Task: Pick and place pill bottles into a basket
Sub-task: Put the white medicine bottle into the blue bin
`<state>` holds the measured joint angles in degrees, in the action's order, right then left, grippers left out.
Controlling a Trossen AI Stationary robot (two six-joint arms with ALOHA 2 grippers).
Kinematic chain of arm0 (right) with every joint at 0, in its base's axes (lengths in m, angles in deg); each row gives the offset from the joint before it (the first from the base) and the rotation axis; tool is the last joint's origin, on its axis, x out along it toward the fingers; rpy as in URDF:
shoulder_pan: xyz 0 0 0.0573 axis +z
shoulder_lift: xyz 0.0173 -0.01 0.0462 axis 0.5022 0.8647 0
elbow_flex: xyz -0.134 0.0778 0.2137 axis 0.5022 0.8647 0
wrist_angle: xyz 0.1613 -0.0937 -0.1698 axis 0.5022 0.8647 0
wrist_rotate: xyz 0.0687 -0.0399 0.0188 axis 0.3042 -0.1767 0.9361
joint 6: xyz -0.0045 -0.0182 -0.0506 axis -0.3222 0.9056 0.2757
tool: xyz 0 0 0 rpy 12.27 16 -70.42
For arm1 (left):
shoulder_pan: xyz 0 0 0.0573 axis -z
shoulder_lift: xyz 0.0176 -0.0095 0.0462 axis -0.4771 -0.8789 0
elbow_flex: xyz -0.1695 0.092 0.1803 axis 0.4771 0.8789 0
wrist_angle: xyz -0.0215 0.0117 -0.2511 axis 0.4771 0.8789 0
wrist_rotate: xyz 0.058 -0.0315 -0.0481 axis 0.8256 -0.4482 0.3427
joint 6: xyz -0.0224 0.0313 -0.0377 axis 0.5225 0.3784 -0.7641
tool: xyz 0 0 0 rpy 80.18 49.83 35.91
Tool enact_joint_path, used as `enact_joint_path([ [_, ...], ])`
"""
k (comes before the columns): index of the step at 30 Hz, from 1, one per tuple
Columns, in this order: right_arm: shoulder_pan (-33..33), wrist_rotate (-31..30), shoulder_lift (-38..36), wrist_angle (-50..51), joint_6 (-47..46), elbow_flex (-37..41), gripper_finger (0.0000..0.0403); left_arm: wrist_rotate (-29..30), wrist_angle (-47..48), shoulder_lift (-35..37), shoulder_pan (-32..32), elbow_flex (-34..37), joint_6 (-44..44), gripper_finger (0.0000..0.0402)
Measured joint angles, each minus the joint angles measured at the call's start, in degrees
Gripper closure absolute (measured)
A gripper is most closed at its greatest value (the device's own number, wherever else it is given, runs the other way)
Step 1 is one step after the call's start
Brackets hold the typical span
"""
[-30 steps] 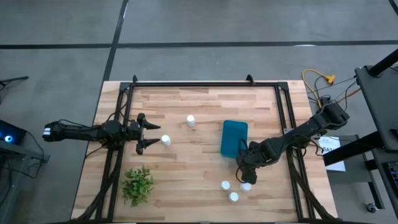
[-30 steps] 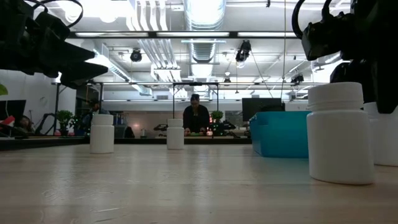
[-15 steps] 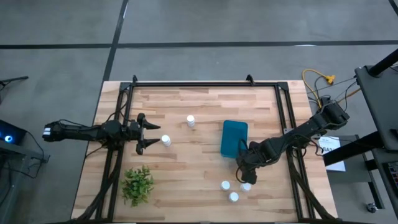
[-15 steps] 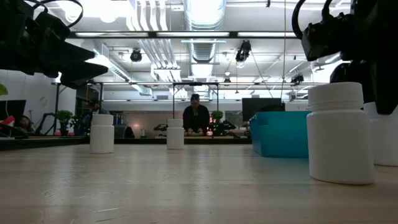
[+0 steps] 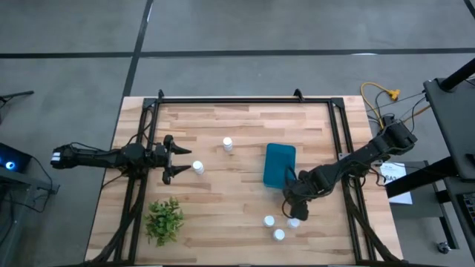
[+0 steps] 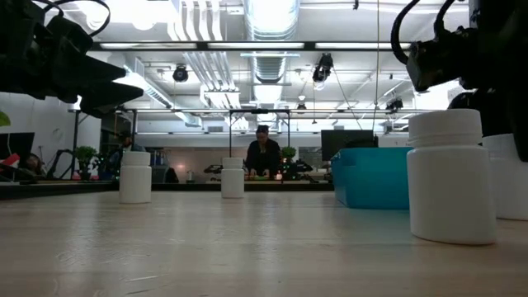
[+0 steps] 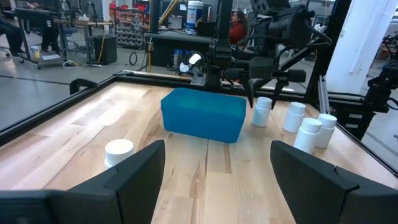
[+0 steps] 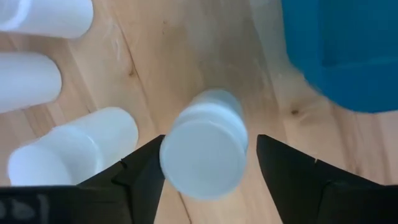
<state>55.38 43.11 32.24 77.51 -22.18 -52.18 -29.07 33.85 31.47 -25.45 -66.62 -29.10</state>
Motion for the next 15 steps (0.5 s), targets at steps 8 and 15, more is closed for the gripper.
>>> enact_joint_path([
  [8, 0.00, 0.29, 0.00, -0.88, -0.22, 0.72, 0.0233, 0.00, 0.00, 0.02, 0.00, 0.00, -0.02, 0.0127],
  [15, 0.00, 0.47, 0.00, -1.04, -0.31, 0.68, 0.0254, 0.00, 0.00, 0.00, 0.00, 0.00, 0.00, 0.0127],
])
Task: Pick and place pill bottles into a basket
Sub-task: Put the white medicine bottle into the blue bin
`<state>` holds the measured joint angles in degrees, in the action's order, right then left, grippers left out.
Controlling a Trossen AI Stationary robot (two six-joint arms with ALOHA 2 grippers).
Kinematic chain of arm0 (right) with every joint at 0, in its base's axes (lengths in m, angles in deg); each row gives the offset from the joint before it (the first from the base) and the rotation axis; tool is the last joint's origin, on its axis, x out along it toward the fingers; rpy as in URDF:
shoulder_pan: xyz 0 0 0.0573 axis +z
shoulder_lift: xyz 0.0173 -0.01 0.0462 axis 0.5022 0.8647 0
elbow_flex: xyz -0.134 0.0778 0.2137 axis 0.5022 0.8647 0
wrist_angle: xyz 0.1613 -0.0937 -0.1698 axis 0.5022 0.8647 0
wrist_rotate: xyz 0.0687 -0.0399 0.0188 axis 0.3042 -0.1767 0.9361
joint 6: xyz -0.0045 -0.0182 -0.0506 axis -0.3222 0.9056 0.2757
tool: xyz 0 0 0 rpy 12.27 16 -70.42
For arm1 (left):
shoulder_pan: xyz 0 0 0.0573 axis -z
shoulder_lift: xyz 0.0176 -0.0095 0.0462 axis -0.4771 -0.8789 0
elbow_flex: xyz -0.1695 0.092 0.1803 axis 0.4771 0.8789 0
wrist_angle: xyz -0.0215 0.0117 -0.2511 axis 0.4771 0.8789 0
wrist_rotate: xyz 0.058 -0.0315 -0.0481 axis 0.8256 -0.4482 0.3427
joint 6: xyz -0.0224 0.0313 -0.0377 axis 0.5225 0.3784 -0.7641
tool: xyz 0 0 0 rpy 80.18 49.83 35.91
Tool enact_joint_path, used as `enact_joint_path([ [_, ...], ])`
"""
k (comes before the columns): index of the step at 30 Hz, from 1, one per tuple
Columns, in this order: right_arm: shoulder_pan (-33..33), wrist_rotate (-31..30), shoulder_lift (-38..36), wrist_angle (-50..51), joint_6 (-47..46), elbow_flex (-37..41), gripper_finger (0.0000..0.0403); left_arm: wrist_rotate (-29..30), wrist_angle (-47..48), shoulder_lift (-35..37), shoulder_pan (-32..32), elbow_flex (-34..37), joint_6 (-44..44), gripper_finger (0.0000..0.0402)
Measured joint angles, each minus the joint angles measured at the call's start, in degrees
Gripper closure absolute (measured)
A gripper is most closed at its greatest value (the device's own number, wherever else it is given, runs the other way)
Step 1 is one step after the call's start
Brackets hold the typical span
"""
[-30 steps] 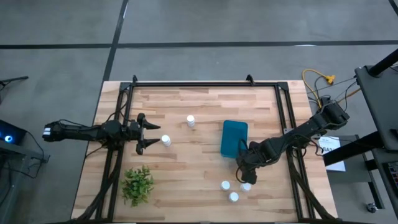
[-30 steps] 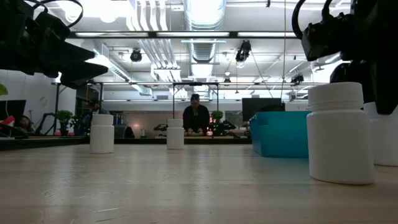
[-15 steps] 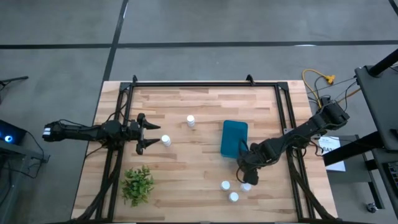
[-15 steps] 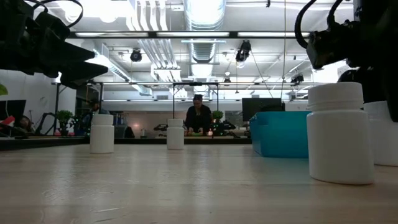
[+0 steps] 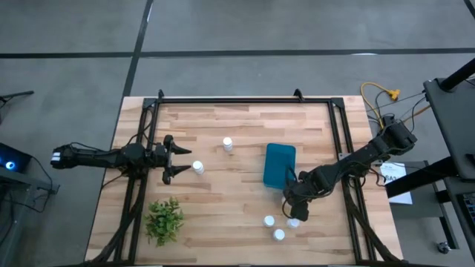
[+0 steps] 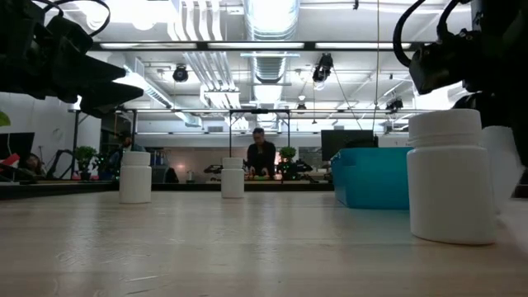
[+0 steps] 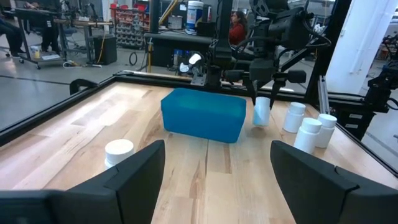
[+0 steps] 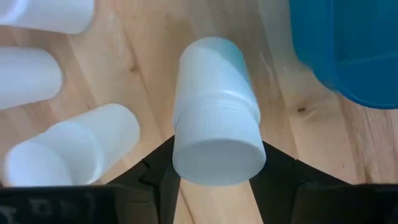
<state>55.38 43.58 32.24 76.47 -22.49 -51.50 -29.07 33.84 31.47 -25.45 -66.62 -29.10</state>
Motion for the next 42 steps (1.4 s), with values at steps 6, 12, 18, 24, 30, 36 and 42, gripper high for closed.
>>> enact_joint_path([
  [6, 0.00, -0.17, 0.00, 0.10, 1.11, -2.28, 0.0260, 0.00, -0.02, 0.00, -0.02, 0.00, -0.02, 0.0127],
  [12, 0.00, -0.15, 0.00, 1.12, 1.37, -3.92, 0.0260, 0.01, 0.00, 0.00, -0.07, 0.00, -0.01, 0.0127],
  [18, -0.02, -0.11, 0.00, 9.44, 3.78, -9.81, 0.0260, 0.00, 0.00, 0.00, -0.04, 0.00, 0.00, 0.0127],
  [24, -0.47, -0.66, 0.00, 23.60, 8.61, -19.47, 0.0261, 0.01, -0.02, 0.00, -0.04, 0.00, 0.00, 0.0127],
  [30, -4.33, -1.49, 0.00, 32.47, 12.90, -25.80, 0.0261, 0.01, 0.00, 0.01, -0.04, 0.00, 0.00, 0.0127],
  [36, -11.39, -1.95, 0.08, 37.12, 19.06, -27.99, 0.0261, 0.00, 0.00, 0.00, -0.04, 0.00, 0.00, 0.0127],
  [42, -16.80, -1.96, 3.05, 40.73, 28.02, -28.49, 0.0261, 0.02, 0.00, 0.02, -0.04, 0.00, 0.00, 0.0127],
])
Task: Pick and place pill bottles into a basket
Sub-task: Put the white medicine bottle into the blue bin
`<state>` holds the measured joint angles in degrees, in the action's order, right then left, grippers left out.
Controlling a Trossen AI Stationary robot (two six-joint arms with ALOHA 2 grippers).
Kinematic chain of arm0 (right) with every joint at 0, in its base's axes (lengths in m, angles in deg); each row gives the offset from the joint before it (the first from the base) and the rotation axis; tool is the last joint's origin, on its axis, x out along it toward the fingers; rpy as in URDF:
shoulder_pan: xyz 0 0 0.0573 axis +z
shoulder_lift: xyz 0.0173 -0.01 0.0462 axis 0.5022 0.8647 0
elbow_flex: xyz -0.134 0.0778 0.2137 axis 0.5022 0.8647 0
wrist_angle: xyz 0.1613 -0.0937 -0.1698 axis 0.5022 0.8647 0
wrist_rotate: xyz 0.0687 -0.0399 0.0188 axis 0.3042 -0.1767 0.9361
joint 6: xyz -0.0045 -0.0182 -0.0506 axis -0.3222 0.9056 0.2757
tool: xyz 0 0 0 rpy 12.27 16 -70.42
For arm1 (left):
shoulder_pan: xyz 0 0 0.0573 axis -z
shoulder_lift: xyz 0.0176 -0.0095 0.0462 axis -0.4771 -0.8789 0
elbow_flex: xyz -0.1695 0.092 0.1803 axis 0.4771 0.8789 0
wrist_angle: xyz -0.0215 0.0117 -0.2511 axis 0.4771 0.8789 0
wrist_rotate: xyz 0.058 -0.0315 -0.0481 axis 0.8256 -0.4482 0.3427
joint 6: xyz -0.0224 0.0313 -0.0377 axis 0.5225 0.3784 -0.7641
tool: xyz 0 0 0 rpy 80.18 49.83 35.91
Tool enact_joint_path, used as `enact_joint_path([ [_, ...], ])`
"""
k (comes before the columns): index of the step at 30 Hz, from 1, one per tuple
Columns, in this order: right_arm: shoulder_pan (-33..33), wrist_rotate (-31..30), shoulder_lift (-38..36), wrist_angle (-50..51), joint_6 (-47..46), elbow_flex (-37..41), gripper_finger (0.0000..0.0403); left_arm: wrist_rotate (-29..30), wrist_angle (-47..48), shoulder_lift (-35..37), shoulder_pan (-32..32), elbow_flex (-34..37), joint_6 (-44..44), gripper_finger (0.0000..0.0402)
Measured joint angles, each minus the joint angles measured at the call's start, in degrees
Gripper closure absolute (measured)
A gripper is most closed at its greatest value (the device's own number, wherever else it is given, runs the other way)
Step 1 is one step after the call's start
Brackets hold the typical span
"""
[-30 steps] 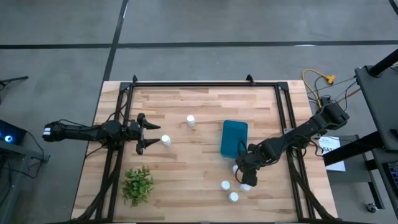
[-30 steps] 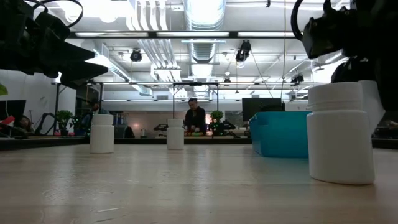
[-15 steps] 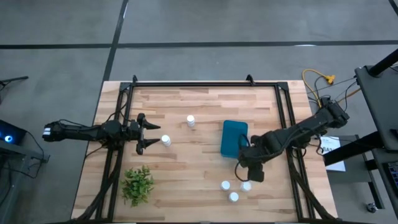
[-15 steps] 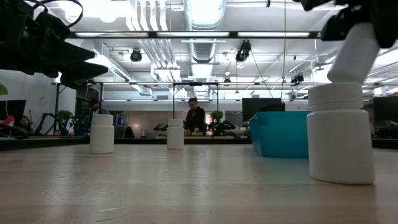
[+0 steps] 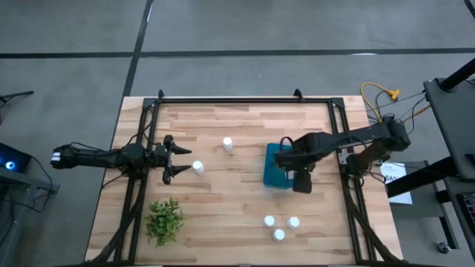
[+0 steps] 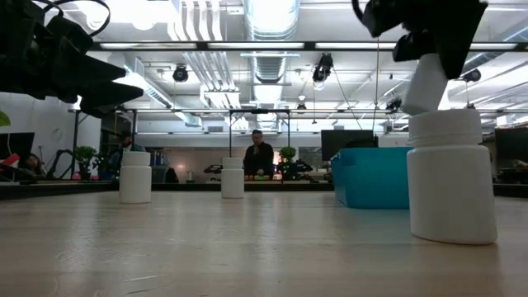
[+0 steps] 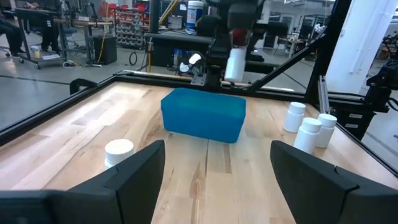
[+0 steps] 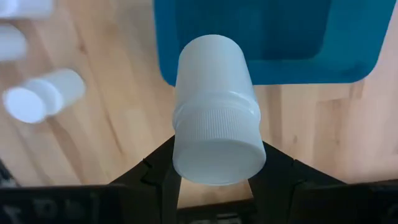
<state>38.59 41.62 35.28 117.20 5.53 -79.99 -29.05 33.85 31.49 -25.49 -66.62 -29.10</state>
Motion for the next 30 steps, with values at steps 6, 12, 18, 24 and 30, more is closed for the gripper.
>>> enact_joint_path([
  [6, -1.10, -0.44, 6.04, 0.88, 5.76, -2.16, 0.0261, -0.01, 0.01, -0.02, 0.00, 0.00, 0.00, 0.0127],
  [12, -1.12, -1.00, 11.92, 1.24, 8.15, -5.12, 0.0261, -0.02, -0.02, -0.02, 0.04, 0.00, -0.02, 0.0127],
  [18, -1.21, -1.73, 15.96, 1.48, 9.71, -5.95, 0.0261, 0.00, -0.03, -0.02, 0.04, 0.00, -0.02, 0.0127],
  [24, -1.21, -1.71, 18.40, 0.80, 11.28, -5.91, 0.0261, -0.01, -0.01, -0.02, 0.04, 0.00, 0.00, 0.0127],
  [30, -1.21, -1.71, 18.78, -0.04, 11.34, -5.62, 0.0261, -0.02, 0.02, -0.02, 0.04, 0.00, 0.00, 0.0127],
])
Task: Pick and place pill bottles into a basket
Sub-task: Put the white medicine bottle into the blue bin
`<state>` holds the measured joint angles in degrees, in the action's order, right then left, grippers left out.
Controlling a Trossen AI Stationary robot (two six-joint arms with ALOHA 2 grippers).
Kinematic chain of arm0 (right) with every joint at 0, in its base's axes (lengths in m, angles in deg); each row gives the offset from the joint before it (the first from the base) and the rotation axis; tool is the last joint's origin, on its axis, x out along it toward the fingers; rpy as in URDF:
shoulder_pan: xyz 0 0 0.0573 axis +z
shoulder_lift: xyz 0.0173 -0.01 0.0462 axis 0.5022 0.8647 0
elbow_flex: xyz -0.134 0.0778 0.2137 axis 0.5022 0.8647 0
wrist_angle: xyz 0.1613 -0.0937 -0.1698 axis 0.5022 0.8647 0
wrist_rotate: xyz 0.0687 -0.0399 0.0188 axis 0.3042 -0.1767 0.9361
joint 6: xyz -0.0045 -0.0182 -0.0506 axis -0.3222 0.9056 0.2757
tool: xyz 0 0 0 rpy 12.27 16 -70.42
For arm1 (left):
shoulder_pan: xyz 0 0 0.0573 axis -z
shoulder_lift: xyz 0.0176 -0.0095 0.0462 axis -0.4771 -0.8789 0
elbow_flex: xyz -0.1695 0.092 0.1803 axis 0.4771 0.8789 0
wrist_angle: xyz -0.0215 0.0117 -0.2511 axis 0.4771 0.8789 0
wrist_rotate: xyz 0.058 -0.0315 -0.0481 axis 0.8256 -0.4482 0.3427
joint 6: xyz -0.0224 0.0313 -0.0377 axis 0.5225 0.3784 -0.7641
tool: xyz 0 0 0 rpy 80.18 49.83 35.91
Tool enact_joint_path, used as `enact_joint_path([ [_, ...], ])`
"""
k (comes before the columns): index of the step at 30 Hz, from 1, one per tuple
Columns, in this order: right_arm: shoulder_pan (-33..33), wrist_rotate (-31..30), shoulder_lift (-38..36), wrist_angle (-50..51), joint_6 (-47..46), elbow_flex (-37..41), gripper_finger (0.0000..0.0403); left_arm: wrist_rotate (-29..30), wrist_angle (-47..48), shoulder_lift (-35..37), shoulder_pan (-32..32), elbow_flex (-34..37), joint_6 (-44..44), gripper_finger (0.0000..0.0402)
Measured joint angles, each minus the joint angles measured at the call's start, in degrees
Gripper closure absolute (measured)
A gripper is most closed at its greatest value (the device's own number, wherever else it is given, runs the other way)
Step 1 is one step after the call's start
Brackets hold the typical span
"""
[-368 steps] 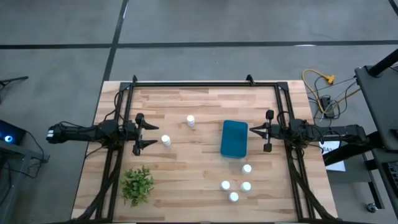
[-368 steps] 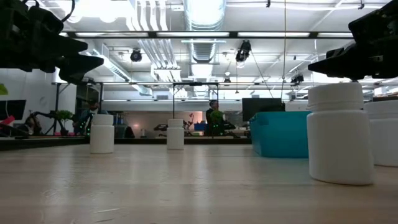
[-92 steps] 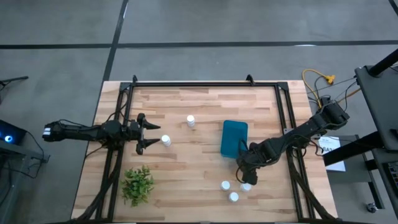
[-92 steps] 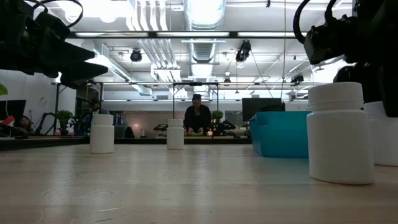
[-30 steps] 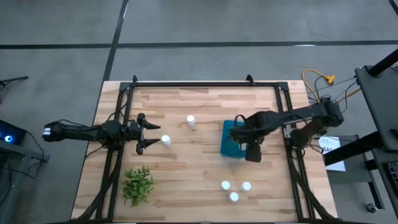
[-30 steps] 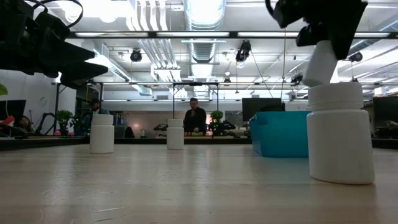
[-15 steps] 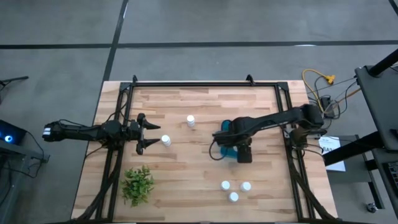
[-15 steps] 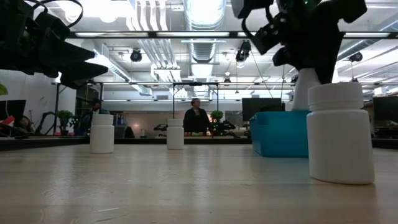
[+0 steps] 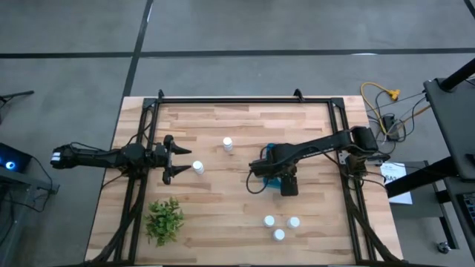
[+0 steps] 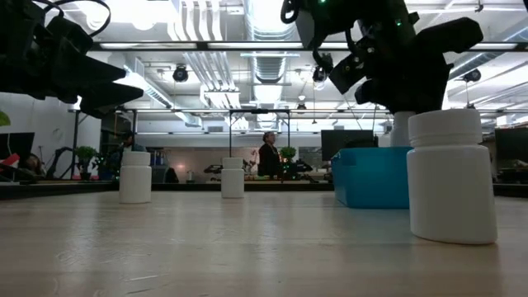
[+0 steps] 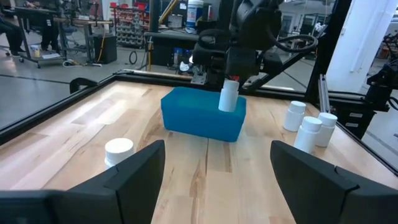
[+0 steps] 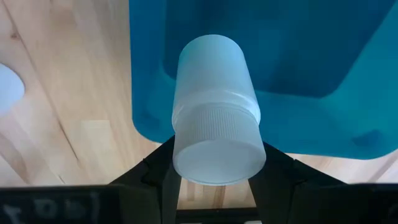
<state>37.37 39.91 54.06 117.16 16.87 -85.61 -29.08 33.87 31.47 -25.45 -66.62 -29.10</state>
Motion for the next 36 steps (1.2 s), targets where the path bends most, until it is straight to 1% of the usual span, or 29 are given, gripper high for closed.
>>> enact_joint_path([
  [15, 0.00, 1.10, 5.26, 0.54, 2.29, 0.26, 0.0261, 0.00, -0.01, 0.00, -0.07, 0.00, -0.02, 0.0127],
  [21, 0.00, 1.36, 5.28, 0.48, 2.11, 0.26, 0.0260, 0.01, 0.00, 0.07, -0.04, 0.00, 0.00, 0.0127],
  [30, 0.02, 1.57, 5.19, 0.59, 2.14, 0.26, 0.0222, 0.00, -0.02, 0.00, -0.04, 0.00, 0.00, 0.0127],
  [36, 0.02, 1.66, 4.87, 0.54, 0.76, 0.23, 0.0211, 0.01, -0.01, 0.00, -0.04, 0.00, 0.00, 0.0127],
])
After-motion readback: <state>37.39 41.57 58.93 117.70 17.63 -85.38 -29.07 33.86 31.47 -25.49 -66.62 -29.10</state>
